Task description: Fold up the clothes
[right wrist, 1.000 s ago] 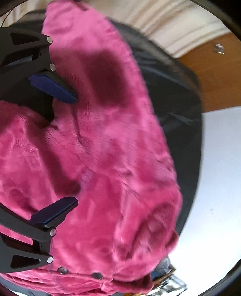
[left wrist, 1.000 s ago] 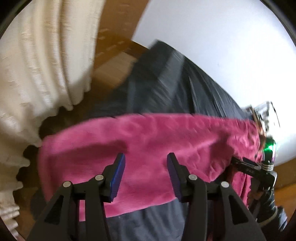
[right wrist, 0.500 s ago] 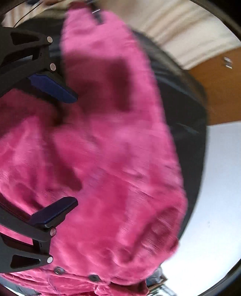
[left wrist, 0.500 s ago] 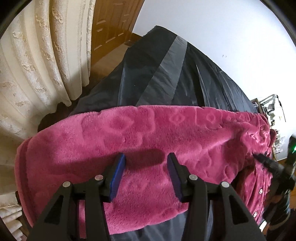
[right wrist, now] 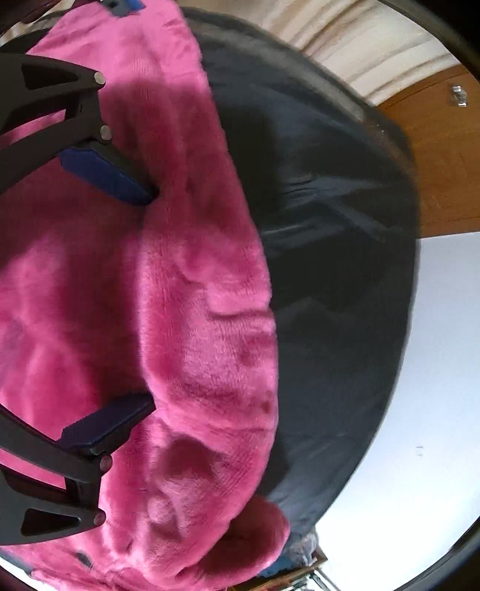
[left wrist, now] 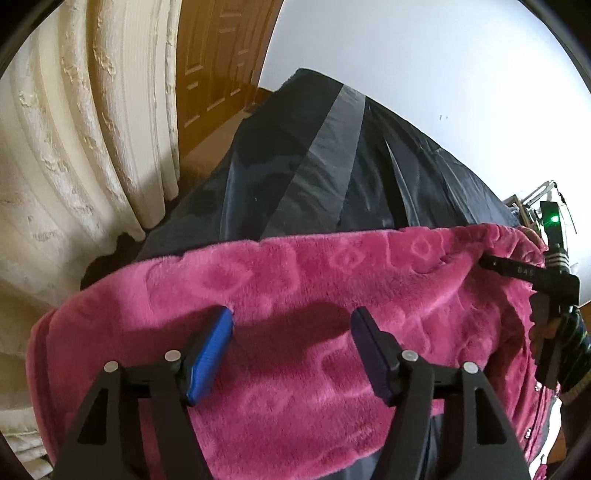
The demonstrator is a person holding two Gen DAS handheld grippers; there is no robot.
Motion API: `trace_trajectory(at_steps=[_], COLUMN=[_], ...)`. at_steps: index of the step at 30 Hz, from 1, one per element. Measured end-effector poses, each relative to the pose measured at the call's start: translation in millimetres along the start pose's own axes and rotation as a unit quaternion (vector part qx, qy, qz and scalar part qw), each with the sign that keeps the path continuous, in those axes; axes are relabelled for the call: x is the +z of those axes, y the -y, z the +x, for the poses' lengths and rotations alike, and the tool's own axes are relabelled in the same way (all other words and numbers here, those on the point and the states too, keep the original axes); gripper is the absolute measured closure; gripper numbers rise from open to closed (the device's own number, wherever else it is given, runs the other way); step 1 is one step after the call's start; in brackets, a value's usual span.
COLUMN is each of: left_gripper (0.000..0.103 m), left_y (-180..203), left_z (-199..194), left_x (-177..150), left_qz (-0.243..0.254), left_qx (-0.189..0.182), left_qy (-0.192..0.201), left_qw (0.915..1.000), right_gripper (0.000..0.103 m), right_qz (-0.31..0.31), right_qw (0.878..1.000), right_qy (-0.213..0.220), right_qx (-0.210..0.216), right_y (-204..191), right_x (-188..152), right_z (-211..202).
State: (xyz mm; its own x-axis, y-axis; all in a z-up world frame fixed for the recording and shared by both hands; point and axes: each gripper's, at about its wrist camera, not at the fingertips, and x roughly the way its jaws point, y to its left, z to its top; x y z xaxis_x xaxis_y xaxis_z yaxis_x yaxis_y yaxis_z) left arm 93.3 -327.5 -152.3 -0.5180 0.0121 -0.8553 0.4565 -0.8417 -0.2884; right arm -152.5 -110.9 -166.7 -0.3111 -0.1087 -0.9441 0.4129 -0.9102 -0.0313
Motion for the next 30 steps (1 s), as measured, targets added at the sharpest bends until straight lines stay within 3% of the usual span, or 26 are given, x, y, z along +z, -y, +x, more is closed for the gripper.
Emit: trace_trajectory(at_steps=[9, 13, 24, 30], left_gripper=[0.023, 0.022, 0.022, 0.022], left_y=[15.0, 20.1, 27.7, 79.2], left_z=[22.3, 32.7, 11.4, -27.7], left_x=[26.1, 38.1, 51.0, 16.8], left_qz=[0.056, 0.092, 0.017, 0.043], left_qx=[0.057, 0.087, 0.073, 0.032], left_qy=[0.026, 0.027, 0.015, 0.018], left_qw=[0.9965, 0.9916, 0.9971, 0.9984], right_gripper=[0.000, 0.000, 0.000, 0.000], right_qz=[0.030, 0.029, 0.060, 0.102], right_qw=[0.999, 0.999, 0.996, 0.993], right_qy=[0.018, 0.024, 0.034, 0.016], right_qx=[-0.003, 0.026, 0.060, 0.064], right_y=[1.3, 9.8, 77.0, 123.9], right_x=[19.5, 7.0, -119.7, -213.8], right_z=[-0.9, -20.0, -106.1, -133.6])
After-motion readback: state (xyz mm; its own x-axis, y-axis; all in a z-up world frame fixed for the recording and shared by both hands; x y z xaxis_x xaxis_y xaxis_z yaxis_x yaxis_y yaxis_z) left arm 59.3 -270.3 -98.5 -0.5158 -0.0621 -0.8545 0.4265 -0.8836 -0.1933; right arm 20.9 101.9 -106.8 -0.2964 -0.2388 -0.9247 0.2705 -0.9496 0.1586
